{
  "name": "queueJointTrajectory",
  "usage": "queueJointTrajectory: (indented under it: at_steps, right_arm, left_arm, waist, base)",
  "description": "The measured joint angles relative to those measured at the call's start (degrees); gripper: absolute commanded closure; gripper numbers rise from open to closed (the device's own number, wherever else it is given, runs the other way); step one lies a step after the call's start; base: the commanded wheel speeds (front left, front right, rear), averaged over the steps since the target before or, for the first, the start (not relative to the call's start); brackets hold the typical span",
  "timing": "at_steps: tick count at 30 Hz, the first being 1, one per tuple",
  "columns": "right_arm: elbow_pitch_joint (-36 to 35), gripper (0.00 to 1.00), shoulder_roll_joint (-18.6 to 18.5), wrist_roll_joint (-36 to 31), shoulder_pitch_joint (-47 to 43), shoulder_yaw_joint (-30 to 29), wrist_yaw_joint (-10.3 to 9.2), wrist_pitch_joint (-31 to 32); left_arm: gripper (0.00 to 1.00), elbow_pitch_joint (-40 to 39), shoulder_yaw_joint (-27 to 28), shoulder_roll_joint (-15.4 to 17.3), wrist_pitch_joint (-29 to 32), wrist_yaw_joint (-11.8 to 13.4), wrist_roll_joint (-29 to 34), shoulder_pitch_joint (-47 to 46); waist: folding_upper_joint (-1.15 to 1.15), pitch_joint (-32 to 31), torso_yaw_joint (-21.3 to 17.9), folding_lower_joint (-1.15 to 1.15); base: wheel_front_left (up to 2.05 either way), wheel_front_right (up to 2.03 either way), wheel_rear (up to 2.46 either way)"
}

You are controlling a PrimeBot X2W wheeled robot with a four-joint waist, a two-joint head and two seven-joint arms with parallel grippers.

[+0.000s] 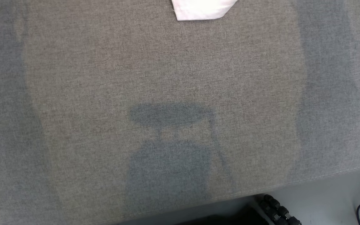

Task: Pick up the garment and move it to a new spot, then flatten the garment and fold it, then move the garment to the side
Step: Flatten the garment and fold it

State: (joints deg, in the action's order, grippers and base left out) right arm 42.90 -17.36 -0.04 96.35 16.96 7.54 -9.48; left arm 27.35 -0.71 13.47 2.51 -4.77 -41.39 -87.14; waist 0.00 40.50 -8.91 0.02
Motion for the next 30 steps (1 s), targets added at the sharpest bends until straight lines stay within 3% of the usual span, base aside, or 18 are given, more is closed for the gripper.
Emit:
queueJointTrajectory:
  at_steps: [10,16,23,30]
  right_arm:
    - [-2.7,1.0,3.3,-17.8,9.5,-11.1,0.0,-4.7]
    - [-8.0,1.0,7.1,-25.1,10.3,-14.0,0.0,-5.4]
    - [-9.1,1.0,8.1,-26.7,-0.4,-12.6,0.0,-5.6]
    - [-9.3,1.0,4.4,-21.8,-12.7,-7.5,0.0,-5.6]
  left_arm:
    - [1.0,1.0,3.2,-2.2,-12.3,-1.9,-3.8,-4.3]
    - [1.0,1.1,3.2,-4.3,-14.8,-2.4,-8.3,-4.5]
    - [1.0,2.3,-2.5,-3.6,-14.2,-2.5,-9.7,6.8]
    - [1.0,2.0,-6.7,-2.1,-14.7,-2.5,-12.2,18.7]
  waist:
    - [0.0,-2.2,0.9,0.0]
    - [0.0,-4.4,2.3,-0.02]
    - [0.0,-4.9,3.4,-0.02]
    - [0.0,-6.8,3.7,-0.02]
  base:
    - [0.0,0.0,0.0]
    - [0.0,0.0,0.0]
    - [0.0,0.0,0.0]
    - [0.0,0.0,0.0]
